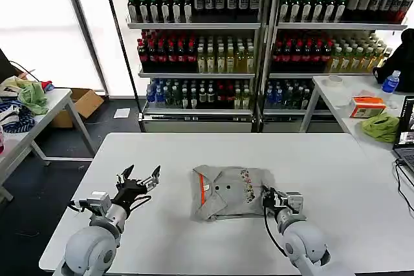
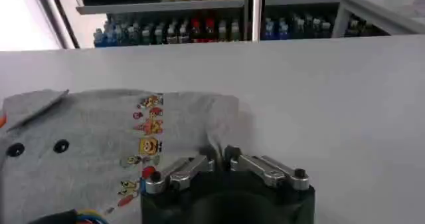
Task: Fold and organize the clothes.
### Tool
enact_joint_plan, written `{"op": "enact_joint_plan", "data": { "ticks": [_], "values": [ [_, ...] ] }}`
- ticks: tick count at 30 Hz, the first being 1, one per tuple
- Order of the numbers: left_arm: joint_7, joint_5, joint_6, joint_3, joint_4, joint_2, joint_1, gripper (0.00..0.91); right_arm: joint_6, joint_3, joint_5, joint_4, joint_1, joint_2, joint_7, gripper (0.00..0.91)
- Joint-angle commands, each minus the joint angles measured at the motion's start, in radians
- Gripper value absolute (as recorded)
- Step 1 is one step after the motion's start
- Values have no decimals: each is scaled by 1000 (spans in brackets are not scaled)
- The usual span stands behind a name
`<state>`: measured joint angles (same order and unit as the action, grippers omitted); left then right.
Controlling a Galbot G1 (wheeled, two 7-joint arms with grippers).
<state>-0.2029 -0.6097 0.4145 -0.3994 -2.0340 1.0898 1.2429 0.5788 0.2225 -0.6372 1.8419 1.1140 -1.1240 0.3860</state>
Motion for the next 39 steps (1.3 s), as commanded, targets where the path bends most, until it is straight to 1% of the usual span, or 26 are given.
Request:
{"op": "enact_joint_plan", "data": {
  "ticks": [1, 4, 7, 10, 13, 15, 16, 18, 19, 21, 24, 25, 27, 31, 33, 39],
  "values": [
    [4, 4, 1, 11, 13, 8, -8, 907, -2, 55, 189, -2, 16, 32, -113, 907],
    [5, 3, 1, 14, 21, 17, -9, 907, -2, 87, 200, 102, 27, 29, -112, 907],
    [4, 5, 1, 19, 18, 24, -4, 907, 0, 98, 166, 214, 39, 45, -102, 907],
    [3, 10, 5, 19, 6, 25, 8, 907, 0, 92, 146, 268, 60, 71, -93, 907],
    [3, 13, 7, 16, 4, 22, 17, 907, 0, 78, 124, 297, 91, 93, -98, 907],
    [1, 13, 8, 15, 6, 21, 18, 907, -1, 59, 111, 299, 107, 101, -97, 907],
    [1, 13, 10, 15, 6, 23, 19, 907, 0, 49, 86, 298, 113, 101, -93, 907],
    [1, 12, 10, 16, 2, 24, 22, 907, 2, 30, 40, 291, 123, 97, -68, 907],
    [1, 12, 11, 16, -1, 24, 27, 907, 2, 19, -6, 287, 131, 89, -60, 907],
    [1, 12, 10, 14, -2, 24, 31, 907, 2, 4, -60, 279, 143, 69, -28, 907],
    [2, 11, 10, 12, 0, 24, 35, 907, 2, -5, -87, 269, 162, 41, -8, 907],
    [2, 11, 10, 13, 1, 23, 36, 907, 2, -6, -123, 264, 168, 28, 9, 907],
    [2, 11, 10, 16, 2, 24, 36, 907, 2, -5, -153, 263, 172, 18, 28, 907],
    [4, 11, 10, 22, 1, 28, 39, 907, 2, 9, -184, 269, 186, -1, 58, 907],
    [4, 11, 9, 21, 3, 27, 42, 907, 2, 19, -173, 266, 195, -7, 72, 907],
    [6, 11, 9, 16, 3, 25, 48, 907, 3, 48, -185, 270, 227, -9, 129, 907]
  ]
}}
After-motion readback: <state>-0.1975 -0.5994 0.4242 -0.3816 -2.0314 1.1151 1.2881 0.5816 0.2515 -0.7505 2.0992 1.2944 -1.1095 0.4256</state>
